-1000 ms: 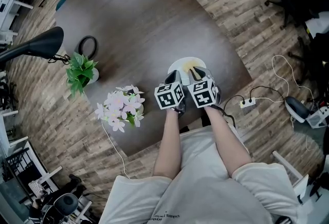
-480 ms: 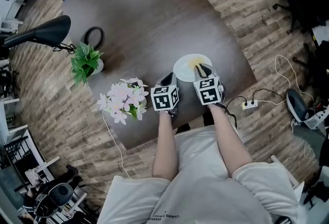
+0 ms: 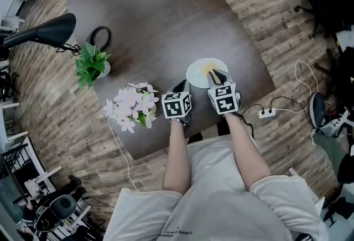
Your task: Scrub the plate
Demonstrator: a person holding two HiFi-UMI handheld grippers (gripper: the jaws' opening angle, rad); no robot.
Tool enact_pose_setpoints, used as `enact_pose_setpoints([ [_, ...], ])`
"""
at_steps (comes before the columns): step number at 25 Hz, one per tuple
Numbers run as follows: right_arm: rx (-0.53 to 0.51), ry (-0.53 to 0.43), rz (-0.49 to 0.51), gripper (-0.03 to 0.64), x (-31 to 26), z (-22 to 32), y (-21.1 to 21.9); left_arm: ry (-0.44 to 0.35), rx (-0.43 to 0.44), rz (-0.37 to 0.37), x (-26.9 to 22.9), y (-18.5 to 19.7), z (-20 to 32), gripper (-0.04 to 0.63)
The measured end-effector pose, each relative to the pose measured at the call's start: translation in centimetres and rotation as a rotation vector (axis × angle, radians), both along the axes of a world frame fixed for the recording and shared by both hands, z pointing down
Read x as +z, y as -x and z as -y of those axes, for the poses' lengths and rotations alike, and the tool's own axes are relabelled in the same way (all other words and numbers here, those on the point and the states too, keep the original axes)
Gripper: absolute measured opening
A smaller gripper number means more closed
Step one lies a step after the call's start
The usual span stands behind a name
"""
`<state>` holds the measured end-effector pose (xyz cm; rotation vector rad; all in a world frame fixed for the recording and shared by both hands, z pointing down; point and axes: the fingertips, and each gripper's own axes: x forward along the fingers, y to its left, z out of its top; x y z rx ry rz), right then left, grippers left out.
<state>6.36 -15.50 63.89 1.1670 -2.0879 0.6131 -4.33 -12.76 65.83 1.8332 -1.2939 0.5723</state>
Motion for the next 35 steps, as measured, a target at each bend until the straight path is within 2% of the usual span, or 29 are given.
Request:
enact_pose_setpoints([
  [18, -0.043, 0.016, 0.062, 0.075, -0.1, -1.4, 2.4, -0.012, 0.009, -0.008, -0.3, -0.3, 0.3, 0.002],
  [35, -0.078, 0.022, 0.088, 0.074, 0.0, -1.4, 4.6, 0.0, -0.009, -0.048, -0.2, -0.2, 0.6, 0.0],
])
